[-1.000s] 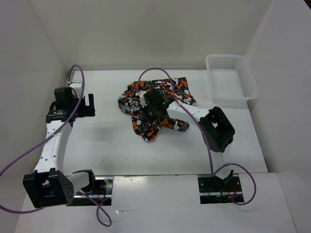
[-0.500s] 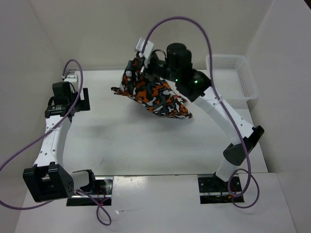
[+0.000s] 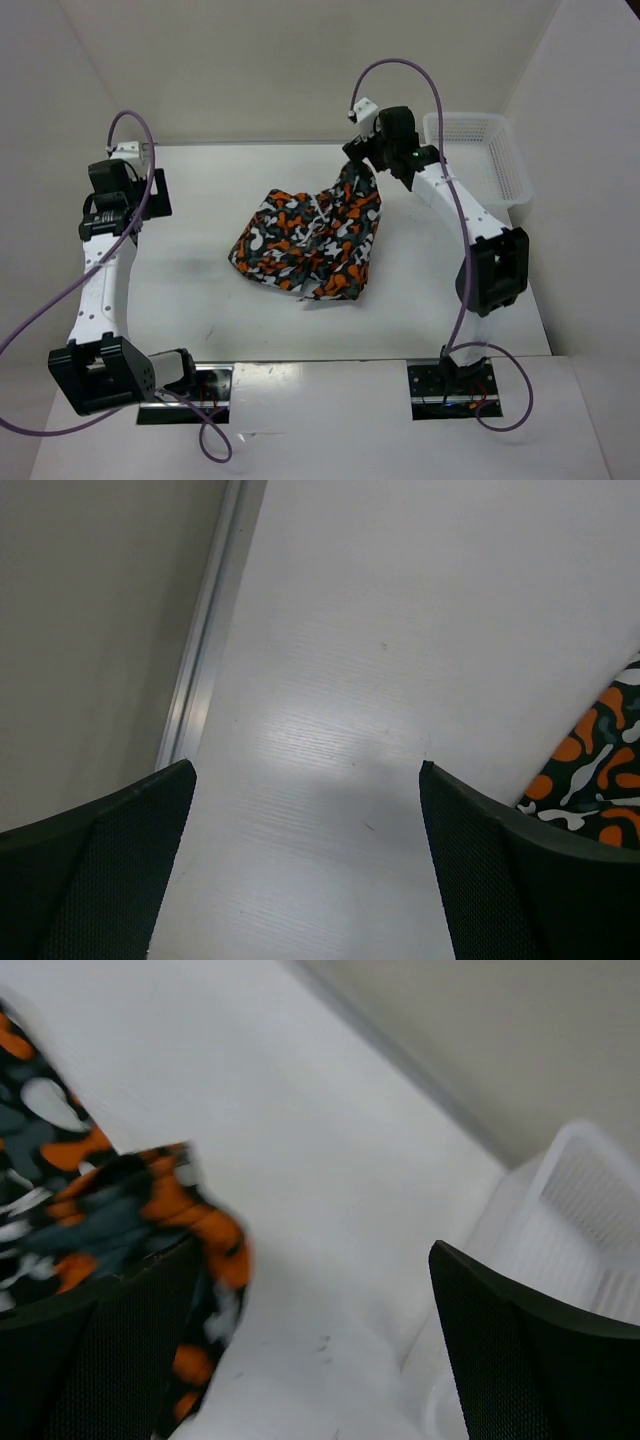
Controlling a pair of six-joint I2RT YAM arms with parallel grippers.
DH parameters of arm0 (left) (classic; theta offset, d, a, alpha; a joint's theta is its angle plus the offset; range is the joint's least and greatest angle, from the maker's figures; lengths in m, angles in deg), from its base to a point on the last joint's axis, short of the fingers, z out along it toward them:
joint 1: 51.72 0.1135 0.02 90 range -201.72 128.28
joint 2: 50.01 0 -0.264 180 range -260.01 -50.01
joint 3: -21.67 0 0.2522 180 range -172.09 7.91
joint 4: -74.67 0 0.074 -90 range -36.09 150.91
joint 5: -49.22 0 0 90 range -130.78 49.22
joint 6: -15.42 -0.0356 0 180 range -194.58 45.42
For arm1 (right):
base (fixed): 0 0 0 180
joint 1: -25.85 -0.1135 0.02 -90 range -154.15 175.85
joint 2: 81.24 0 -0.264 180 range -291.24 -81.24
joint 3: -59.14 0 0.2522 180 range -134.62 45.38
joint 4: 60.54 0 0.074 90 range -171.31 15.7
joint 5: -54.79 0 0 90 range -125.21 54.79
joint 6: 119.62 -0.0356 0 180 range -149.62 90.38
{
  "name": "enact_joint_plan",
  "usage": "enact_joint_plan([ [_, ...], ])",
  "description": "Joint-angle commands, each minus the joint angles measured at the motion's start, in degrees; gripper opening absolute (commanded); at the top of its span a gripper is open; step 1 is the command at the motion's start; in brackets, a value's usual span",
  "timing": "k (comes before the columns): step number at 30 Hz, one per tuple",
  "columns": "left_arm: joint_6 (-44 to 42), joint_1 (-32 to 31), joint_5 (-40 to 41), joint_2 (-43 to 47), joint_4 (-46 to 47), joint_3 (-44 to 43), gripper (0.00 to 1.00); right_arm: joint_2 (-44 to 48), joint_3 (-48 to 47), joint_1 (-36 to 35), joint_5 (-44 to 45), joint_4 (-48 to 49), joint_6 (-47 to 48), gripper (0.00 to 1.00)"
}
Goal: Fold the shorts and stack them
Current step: Move the shorts to the center of the board
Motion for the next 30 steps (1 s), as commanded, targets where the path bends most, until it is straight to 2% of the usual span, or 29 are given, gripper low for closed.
enact_joint_plan([
  [1, -0.2, 0.0, -5.8, -0.4, 0.0, -3.0, 0.99, -1.1, -7.9, 0.3, 6.6, -2.3, -6.6, 1.00],
  [3, -0.2, 0.0, -7.0, -0.4, -0.6, -3.0, 0.99, -0.5, -10.1, -1.2, 0.7, -5.3, -8.1, 1.00],
  [4, -0.2, 0.0, -7.0, -0.4, -0.6, -2.3, 0.99, 0.9, -10.1, -5.1, -1.7, -6.0, -6.8, 0.98],
  [7, -0.2, 0.0, -7.0, 0.6, -0.6, -0.3, 0.99, 2.2, -4.6, -15.0, -1.0, -6.7, -3.8, 0.98],
  [8, -0.2, 0.0, -7.0, 1.1, -1.2, 0.3, 0.99, 2.2, -3.6, -16.2, -0.5, -6.7, -4.8, 0.98],
  [10, -0.2, 0.0, -7.0, 1.8, -1.2, 1.1, 0.99, 0.9, -2.2, -16.3, -1.7, -6.6, -7.0, 0.98],
  [15, -0.2, 0.0, -7.0, 5.2, -1.7, 4.1, 0.99, -1.1, 0.8, -16.3, -12.3, -8.5, -1.7, 0.98],
  [18, -0.2, 0.0, -7.6, 5.7, -2.2, 5.5, 0.99, -4.7, -1.7, -17.4, -17.4, -12.2, 1.4, 0.97],
  [20, -0.2, 0.0, -8.1, 6.2, -2.2, 5.5, 0.99, -6.6, -2.9, -17.4, -17.5, -11.4, -1.2, 0.97],
  [30, -0.2, 0.0, -11.2, 5.7, -2.7, 6.1, 0.99, -15.8, -3.7, -17.4, -19.2, -11.4, 0.5, 0.97],
])
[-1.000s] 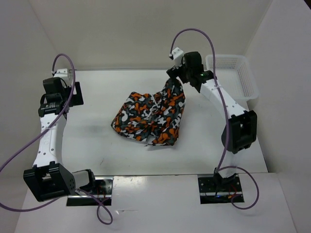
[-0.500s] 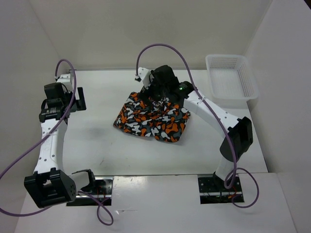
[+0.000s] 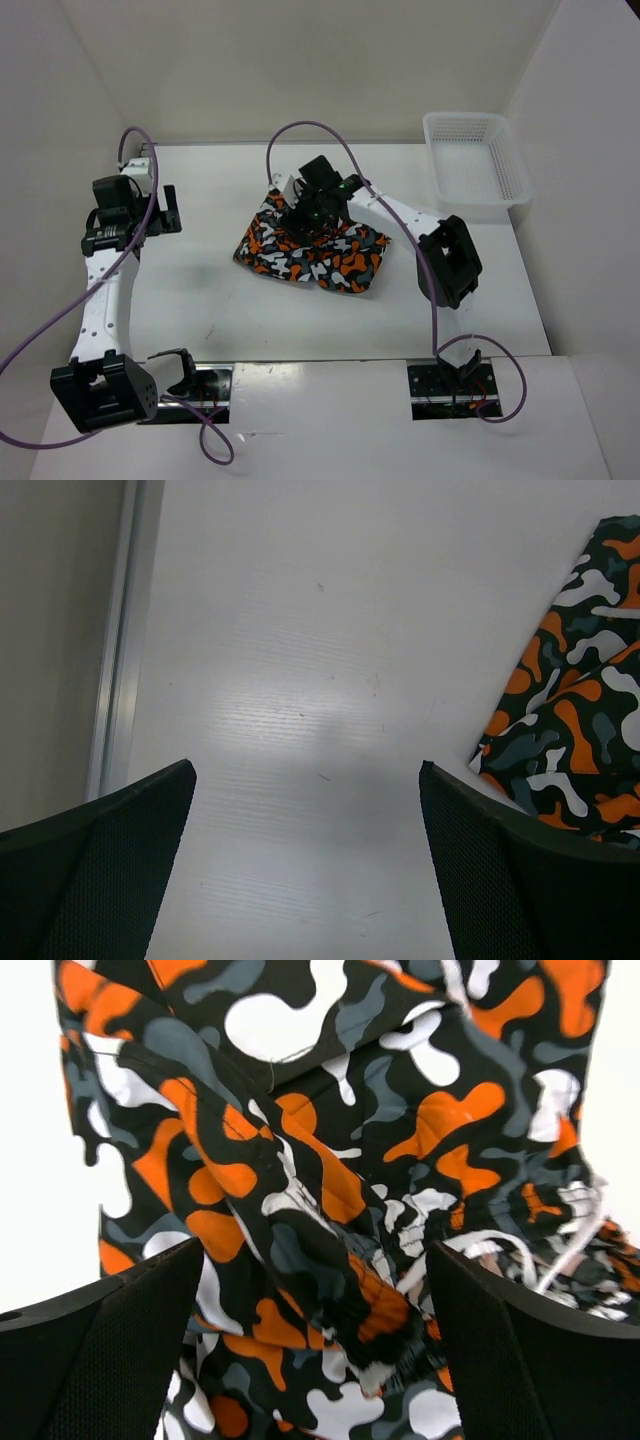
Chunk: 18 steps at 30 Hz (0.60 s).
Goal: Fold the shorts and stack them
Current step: Move the shorts to the center of the board
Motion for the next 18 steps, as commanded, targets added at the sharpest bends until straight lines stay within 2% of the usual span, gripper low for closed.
enact_joint_plan([
  [1, -0.2, 0.0, -2.3, 0.9, -0.1, 1.2, 0.99, -1.2, -1.9, -0.4, 0.3, 0.2, 1.3, 0.95],
  [2, -0.2, 0.0, -2.3, 0.9, -0.1, 1.2, 0.99, -1.2, -1.1, -0.4, 1.7, 0.8, 1.3, 0.92],
  [4, -0.2, 0.0, -2.3, 0.3, -0.1, 1.2, 0.99, -1.7, 0.1, -0.4, 4.6, 1.8, 2.6, 0.78],
  [5, -0.2, 0.0, -2.3, 0.3, -0.1, 1.2, 0.99, -1.7, 0.1, -0.4, 4.6, 1.8, 2.6, 0.59],
  [8, -0.2, 0.0, -3.3, -0.4, -0.1, 1.2, 0.99, 0.5, 1.3, 1.0, 4.6, 1.8, 2.6, 0.34],
  [11, -0.2, -1.1, -4.5, -3.0, -0.1, 0.7, 0.99, 5.0, 3.9, 1.0, 6.7, 1.2, 6.3, 0.21],
  [14, -0.2, -5.0, -6.4, -8.4, -0.6, -2.6, 0.99, 11.7, 8.9, 1.0, 7.8, 1.2, 9.3, 0.10],
  [15, -0.2, -7.8, -6.9, -10.4, -1.2, -5.9, 0.99, 13.6, 10.5, 1.0, 7.8, 1.2, 10.0, 0.02],
  [18, -0.2, -13.7, -8.9, -19.7, -3.3, -11.7, 0.99, 21.8, 19.4, 1.0, 10.3, 0.7, 13.5, 0.00],
])
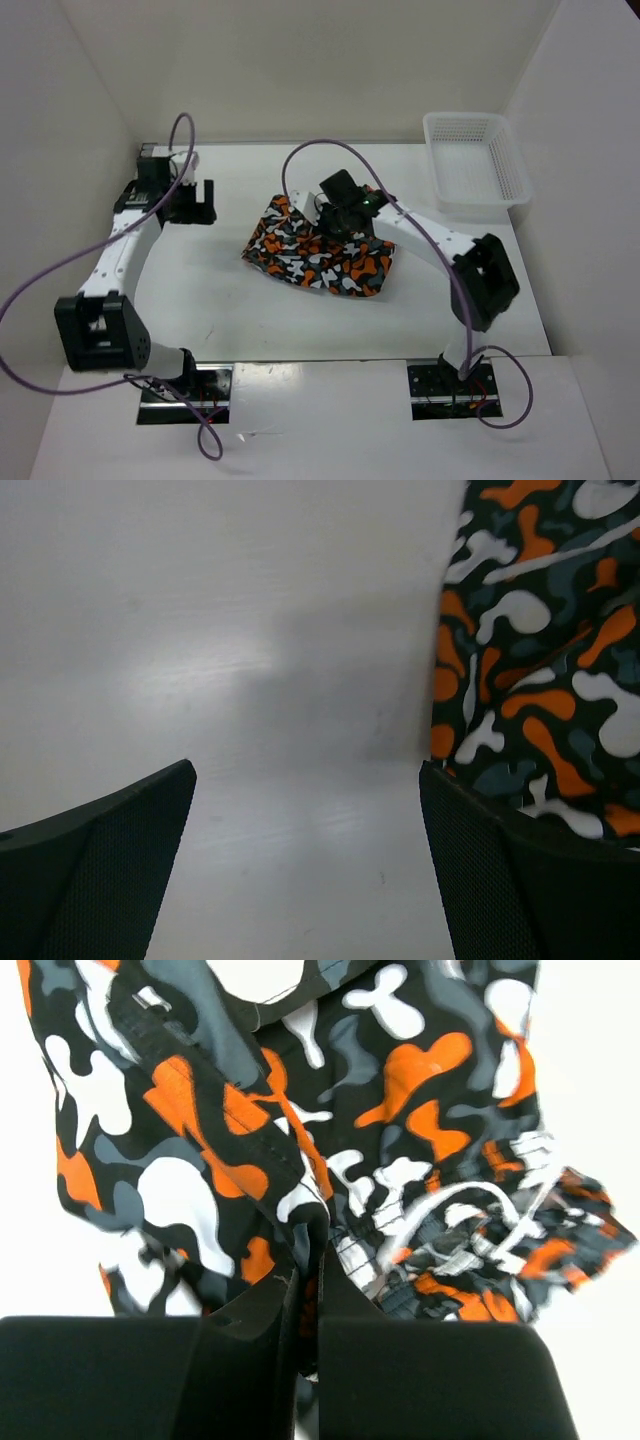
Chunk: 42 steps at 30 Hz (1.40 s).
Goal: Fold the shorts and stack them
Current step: Move the shorts to the center of the board, then flatten the shorts out
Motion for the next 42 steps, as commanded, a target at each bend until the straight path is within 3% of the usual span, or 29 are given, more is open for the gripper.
enact_joint_plan([
  [1, -0.2, -6.0, -5.6, -8.2, -1.3, -9.7, 0.99, 12.5, 6.6, -0.3, 3.2, 0.1, 5.6, 0.00],
  [6, -0.2, -8.4, -14.2, -28.1, -7.3, -23.9, 0.99, 25.1, 16.6, -1.1, 7.6, 0.7, 7.1, 0.00],
  [8, -0.2, -9.8, -21.1, -35.8, -10.5, -29.9, 0.99, 27.3, 19.5, -1.1, 9.1, 0.2, 7.1, 0.00],
  [15, -0.2, -22.3, -20.6, -42.3, -8.9, -33.8, 0.99, 30.4, 22.7, -1.6, 11.2, 0.2, 7.1, 0.00],
  [21, -0.2, -25.0, -21.8, -49.0, -6.8, -36.1, 0.99, 30.4, 22.7, -1.6, 11.7, 0.2, 7.1, 0.00],
  [28, -0.2, -28.0, -15.3, -54.1, -6.1, -39.1, 0.95, 30.9, 23.9, -1.6, 11.7, 1.2, 7.6, 0.00],
  [29, -0.2, -28.6, -14.8, -54.7, -6.1, -39.1, 0.83, 30.9, 23.9, -1.6, 11.7, 1.2, 7.6, 0.00],
  [31, -0.2, -28.6, -14.8, -55.3, -6.1, -39.1, 0.67, 30.9, 23.9, -1.6, 11.7, 1.7, 7.6, 0.00],
  [32, -0.2, -28.6, -15.3, -55.8, -6.1, -39.1, 0.46, 30.9, 23.9, -1.6, 11.7, 1.7, 7.6, 0.00],
  [35, -0.2, -28.6, -15.3, -57.0, -6.1, -39.1, 0.14, 30.9, 23.9, -1.6, 11.7, 2.4, 7.6, 0.00],
  [39, -0.2, -26.6, -18.4, -57.5, -5.6, -39.1, 0.00, 30.9, 23.4, -1.0, 12.8, 5.8, 7.6, 0.00],
  [42, -0.2, -21.3, -19.6, -53.5, -5.6, -40.5, 0.00, 29.3, 19.5, 2.2, 14.3, 12.1, 7.6, 0.00],
])
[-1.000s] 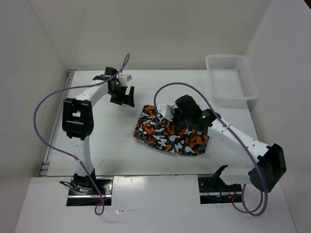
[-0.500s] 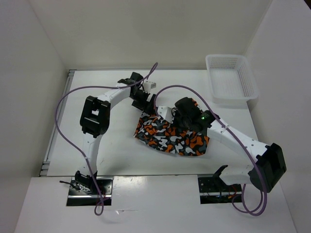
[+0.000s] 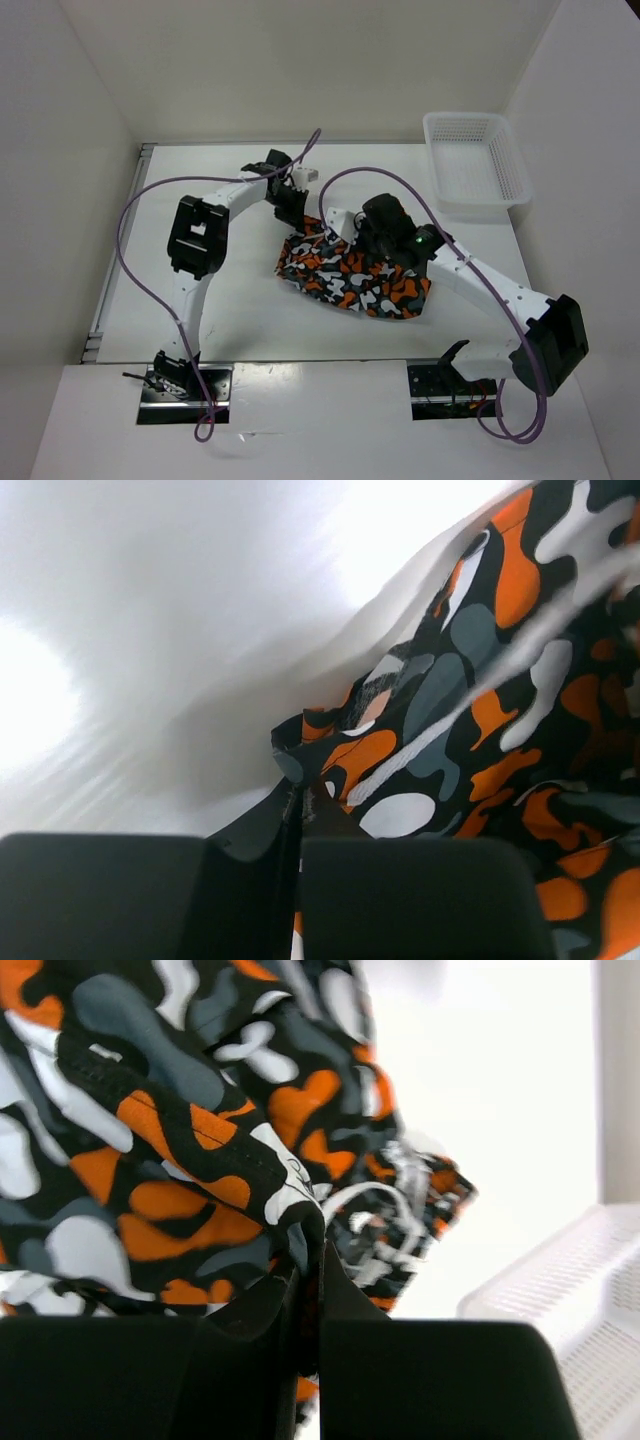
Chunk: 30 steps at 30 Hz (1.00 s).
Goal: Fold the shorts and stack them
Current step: Flatten the shorts out
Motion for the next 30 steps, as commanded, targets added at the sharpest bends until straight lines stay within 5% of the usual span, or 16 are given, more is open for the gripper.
enact_joint_plan([
  [1, -0.4, 6.8, 0.0, 2.3, -0.8, -2.4, 0.00, -2.0, -7.3, 3.2, 2.5, 10.9, 0.5, 0.00],
  [8, -0.4, 27.5, 12.4, 19.1, -3.6, -14.3, 0.00, -14.3, -28.3, 9.0, 4.0, 20.9, 1.7, 0.00],
  [16, -0.4, 37.2, 13.0, 30.6, -4.1, -19.8, 0.00, -21.9, -44.3, 13.6, 10.7, 25.7, 4.9, 0.00],
  [23, -0.4, 37.7, 11.5, 40.2, -6.6, -7.6, 0.00, -13.9, -32.9, 11.7, 10.0, 24.9, 8.3, 0.00],
  [30, -0.4, 37.1, 10.1, 47.5, -13.9, 11.6, 0.00, -1.8, -15.3, 10.0, 1.2, 12.3, 11.3, 0.00],
])
